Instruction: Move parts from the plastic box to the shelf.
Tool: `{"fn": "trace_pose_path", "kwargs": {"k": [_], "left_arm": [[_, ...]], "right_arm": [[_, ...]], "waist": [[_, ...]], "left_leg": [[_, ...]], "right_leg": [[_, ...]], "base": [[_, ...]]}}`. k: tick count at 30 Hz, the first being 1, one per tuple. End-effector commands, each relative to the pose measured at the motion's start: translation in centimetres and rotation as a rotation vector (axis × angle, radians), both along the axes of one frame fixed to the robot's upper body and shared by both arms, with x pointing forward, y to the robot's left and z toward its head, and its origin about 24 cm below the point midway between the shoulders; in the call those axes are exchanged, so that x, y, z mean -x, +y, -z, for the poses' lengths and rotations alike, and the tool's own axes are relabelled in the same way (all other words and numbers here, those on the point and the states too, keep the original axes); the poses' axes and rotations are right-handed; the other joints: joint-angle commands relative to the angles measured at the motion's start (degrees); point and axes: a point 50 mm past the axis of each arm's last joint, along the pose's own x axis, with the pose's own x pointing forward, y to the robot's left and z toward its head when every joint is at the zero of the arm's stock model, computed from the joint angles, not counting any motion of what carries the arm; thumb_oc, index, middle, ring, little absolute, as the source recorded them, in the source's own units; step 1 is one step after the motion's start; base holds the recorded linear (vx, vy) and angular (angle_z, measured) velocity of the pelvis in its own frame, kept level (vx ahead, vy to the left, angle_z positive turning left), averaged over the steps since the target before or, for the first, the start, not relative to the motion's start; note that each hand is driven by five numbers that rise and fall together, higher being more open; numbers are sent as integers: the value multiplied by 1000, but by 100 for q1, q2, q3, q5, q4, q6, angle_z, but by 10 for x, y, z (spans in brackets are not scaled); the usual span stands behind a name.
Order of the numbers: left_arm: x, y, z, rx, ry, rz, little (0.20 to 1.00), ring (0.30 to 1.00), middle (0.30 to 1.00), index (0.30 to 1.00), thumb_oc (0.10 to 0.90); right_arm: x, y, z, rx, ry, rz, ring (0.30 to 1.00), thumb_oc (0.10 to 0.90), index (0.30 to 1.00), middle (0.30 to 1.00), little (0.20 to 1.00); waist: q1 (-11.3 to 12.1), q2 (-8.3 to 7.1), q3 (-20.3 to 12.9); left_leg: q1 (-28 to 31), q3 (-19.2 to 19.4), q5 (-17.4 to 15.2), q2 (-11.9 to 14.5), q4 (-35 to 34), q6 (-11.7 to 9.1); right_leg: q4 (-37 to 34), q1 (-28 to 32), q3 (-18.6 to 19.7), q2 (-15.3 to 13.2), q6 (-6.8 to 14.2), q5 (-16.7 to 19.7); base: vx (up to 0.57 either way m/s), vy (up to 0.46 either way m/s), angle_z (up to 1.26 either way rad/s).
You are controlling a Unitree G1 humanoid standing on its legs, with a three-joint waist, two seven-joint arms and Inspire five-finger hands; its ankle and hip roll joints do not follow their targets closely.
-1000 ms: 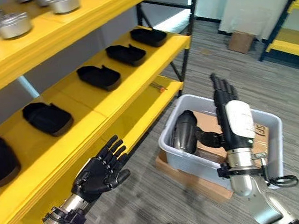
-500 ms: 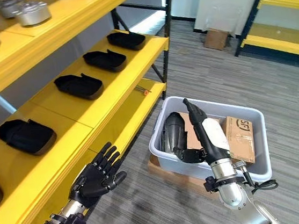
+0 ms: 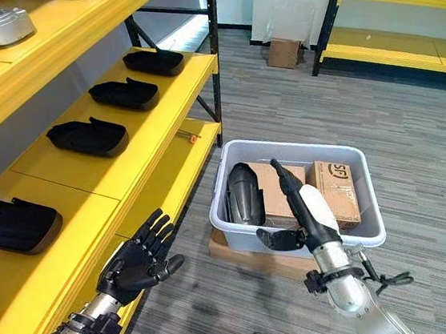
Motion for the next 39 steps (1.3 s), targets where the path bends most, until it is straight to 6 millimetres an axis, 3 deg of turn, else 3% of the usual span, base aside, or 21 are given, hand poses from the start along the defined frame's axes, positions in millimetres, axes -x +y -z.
{"fn": "trace_pose_path", "kwargs": {"k": [1, 6, 8, 9, 10, 12, 14, 17, 22, 23, 25, 28, 30, 31, 32, 33, 34, 35, 37, 38, 39], "left_arm": [[-7, -9, -37, -3, -196, 82, 1000, 1000, 1000, 1000, 900], [-14, -23, -37, 2, -167, 141, 1000, 1000, 1000, 1000, 900], [-16, -26, -35, -16, -163, 153, 1000, 1000, 1000, 1000, 900], [-17, -26, -33, -21, -155, 152, 1000, 1000, 1000, 1000, 900], [-17, -25, -32, -30, -151, 148, 1000, 1000, 1000, 1000, 900], [-17, -22, -30, -49, -150, 144, 1000, 1000, 1000, 1000, 900], [-19, -20, -32, -54, -153, 155, 1000, 1000, 1000, 1000, 900], [-17, -13, -34, -53, -141, 117, 1000, 1000, 1000, 1000, 900], [-8, -8, -37, 9, -116, 67, 1000, 1000, 1000, 1000, 900], [-6, -5, -37, 1, -115, 53, 1000, 1000, 1000, 1000, 900], [-6, -4, -36, -2, -113, 43, 1000, 1000, 1000, 1000, 900], [-7, -9, -35, -4, -132, 91, 1000, 1000, 1000, 1000, 900], [-10, -13, -33, -12, -134, 96, 1000, 1000, 1000, 1000, 900], [-11, -11, -32, -23, -135, 68, 1000, 1000, 1000, 1000, 900], [-10, -10, -32, -26, -135, 58, 1000, 1000, 1000, 1000, 900], [-8, -6, -32, -26, -140, 29, 1000, 1000, 1000, 1000, 900], [-6, -5, -32, -25, -141, 27, 1000, 1000, 1000, 1000, 900], [-4, -5, -32, -26, -140, 30, 1000, 1000, 1000, 1000, 900], [-3, -5, -31, -20, -135, 34, 1000, 1000, 1000, 1000, 900], [-1, -7, -29, -3, -135, 41, 1000, 1000, 1000, 1000, 900], [0, -7, -28, 1, -137, 42, 1000, 1000, 1000, 1000, 900]], "right_arm": [[-10, 13, -39, 3, -225, -50, 1000, 900, 1000, 1000, 1000], [-11, 17, -37, 17, -240, -60, 1000, 900, 1000, 1000, 1000], [-14, 16, -35, 36, -192, -61, 1000, 900, 1000, 1000, 1000], [-16, 16, -34, 46, -169, -68, 1000, 900, 1000, 1000, 1000], [-16, 18, -34, 49, -177, -81, 1000, 900, 1000, 1000, 1000], [-17, 21, -34, 55, -170, -110, 1000, 900, 1000, 1000, 1000], [-19, 21, -37, 51, -170, -123, 1000, 900, 1000, 1000, 1000], [-17, 19, -40, 58, -139, -164, 1000, 900, 1000, 1000, 1000], [-19, 22, -44, 97, -80, -234, 1000, 900, 1000, 1000, 1000], [-21, 21, -38, 120, -1, -250, 1000, 900, 1000, 1000, 1000], [-21, 20, -35, 139, 27, -264, 1000, 900, 1000, 1000, 1000], [-19, 20, -30, 130, 42, -262, 1000, 900, 1000, 1000, 1000], [-19, 19, -28, 122, 42, -258, 1000, 900, 1000, 1000, 1000], [-18, 21, -27, 113, 39, -275, 1000, 900, 1000, 1000, 1000], [-19, 22, -27, 110, 38, -281, 1000, 900, 1000, 1000, 1000], [-18, 24, -26, 92, 35, -299, 1000, 900, 1000, 1000, 1000], [-17, 25, -25, 88, 35, -295, 1000, 900, 1000, 1000, 1000], [-15, 23, -23, 84, 37, -277, 1000, 900, 1000, 1000, 1000], [-13, 22, -22, 80, 25, -256, 1000, 900, 1000, 1000, 1000], [-11, 20, -21, 66, -4, -231, 1000, 900, 1000, 1000, 1000], [-10, 19, -21, 57, -17, -219, 1000, 900, 1000, 1000, 1000]], "waist": [[236, -54, -250], [181, -114, -185], [150, -156, -177], [143, -168, -156], [150, -163, -139], [186, -154, -119], [221, -131, -89], [242, -119, -136], [283, -131, -258], [283, -130, -253], [277, -120, -264], [155, -38, -284], [97, 1, -280], [150, 36, -266], [171, 45, -260], [255, 105, -234], [275, 130, -234], [281, 161, -249], [276, 175, -258], [282, 221, -235], [278, 231, -220]], "left_leg": [[-99, -264, 87, -220, -321, 508], [-21, -432, -105, -192, -97, 434], [-31, -476, -206, -163, -11, 391], [-31, -496, -303, -81, 72, 341], [-34, -489, -348, -2, 129, 302], [-54, -445, -409, 167, 254, 226], [-225, -604, -522, 372, 641, 139], [-333, -641, -517, 689, 975, 37], [4, -335, -303, 1334, 822, -259], [-26, -193, -77, 1578, 847, -325], [-62, -80, 121, 1727, 880, -379], [-129, 446, 814, 2185, 995, -700], [-263, 517, 997, 2195, 1071, -746], [-315, 334, 826, 1869, 969, -653], [-326, 253, 766, 1736, 918, -619], [-329, 5, 676, 1361, 615, -556], [-292, -9, 792, 1303, 306, -585], [-261, 17, 1154, 1322, -230, -687], [-251, 30, 1421, 1366, -565, -755], [-346, -3, 2000, 1554, -930, -799], [-368, -42, 2118, 1637, -1018, -832]], "right_leg": [[1069, 260, -495, 66, 711, -36], [-259, 348, -305, -474, 662, 438], [-787, 307, -51, -868, 797, 1001], [-1273, 295, 184, -1293, 927, 1538], [-1436, 285, 269, -1479, 991, 1776], [-1633, 282, 321, -1701, 1054, 1976], [-1567, 354, 439, -1741, 1076, 1874], [-1545, 671, 252, -1347, 932, 1031], [-1275, 788, -150, -908, 746, 295], [-1275, 828, -302, -772, 565, 254], [-1302, 863, -409, -668, 460, 209], [-1407, 1002, -773, -397, 291, 50], [-1515, 1064, -952, -253, 202, 36], [-1505, 1018, -932, -230, 212, 53], [-1502, 1001, -906, -228, 221, 67], [-1523, 983, -836, -168, 219, 99], [-1586, 1038, -852, -135, 218, 102], [-1698, 1143, -907, -93, 216, 108], [-1756, 1207, -933, -85, 226, 114], [-1799, 1222, -966, -67, 180, 171], [-1771, 1227, -949, -83, 178, 138]], "base": [[118, 24, -38], [124, -153, -11], [169, -384, 15], [234, -486, 23], [238, -475, 30], [214, -406, 28], [338, -563, 20], [368, -479, 44], [372, -415, 8], [283, -439, 9], [159, -356, 13], [155, -337, 53], [112, -292, 96], [63, -77, 61], [141, -79, 34], [154, -14, 0], [224, 42, -18], [163, 104, -7], [105, 116, 4], [72, 144, 1], [68, 189, 1]]}}
